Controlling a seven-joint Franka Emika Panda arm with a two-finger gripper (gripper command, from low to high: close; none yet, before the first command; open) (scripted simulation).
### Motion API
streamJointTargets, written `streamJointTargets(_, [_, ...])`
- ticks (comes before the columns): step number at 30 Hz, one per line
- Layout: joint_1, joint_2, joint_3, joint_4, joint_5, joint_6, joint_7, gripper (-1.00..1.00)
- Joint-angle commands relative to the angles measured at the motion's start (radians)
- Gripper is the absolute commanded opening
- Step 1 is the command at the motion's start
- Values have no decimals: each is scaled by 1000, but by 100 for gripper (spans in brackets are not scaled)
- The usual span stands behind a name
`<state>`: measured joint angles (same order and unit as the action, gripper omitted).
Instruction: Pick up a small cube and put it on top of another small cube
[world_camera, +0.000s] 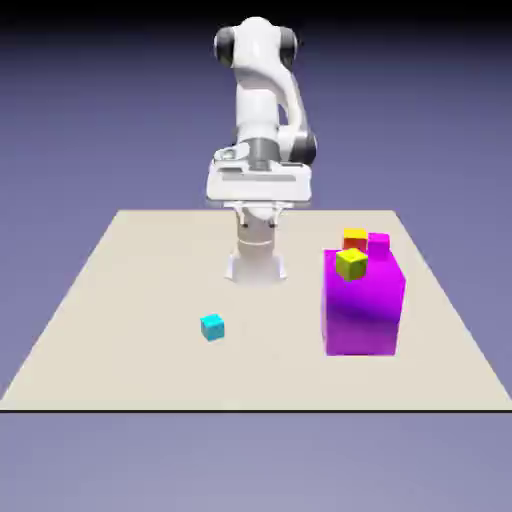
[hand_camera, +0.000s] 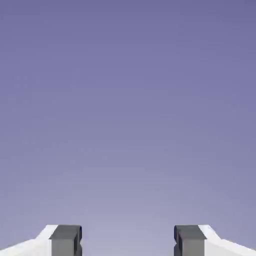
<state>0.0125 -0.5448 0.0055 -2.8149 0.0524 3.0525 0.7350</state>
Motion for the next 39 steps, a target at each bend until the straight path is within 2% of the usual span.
streamJointTargets(1, [0, 21, 5, -4, 44, 13, -5, 0])
streamJointTargets(32, [13, 668, 146, -130, 1392, 411, -159, 0])
streamJointTargets(34, [14, 677, 148, -132, 1411, 417, -161, 0])
streamJointTargets(39, [-74, 776, 172, -133, 1193, 489, 2, 0])
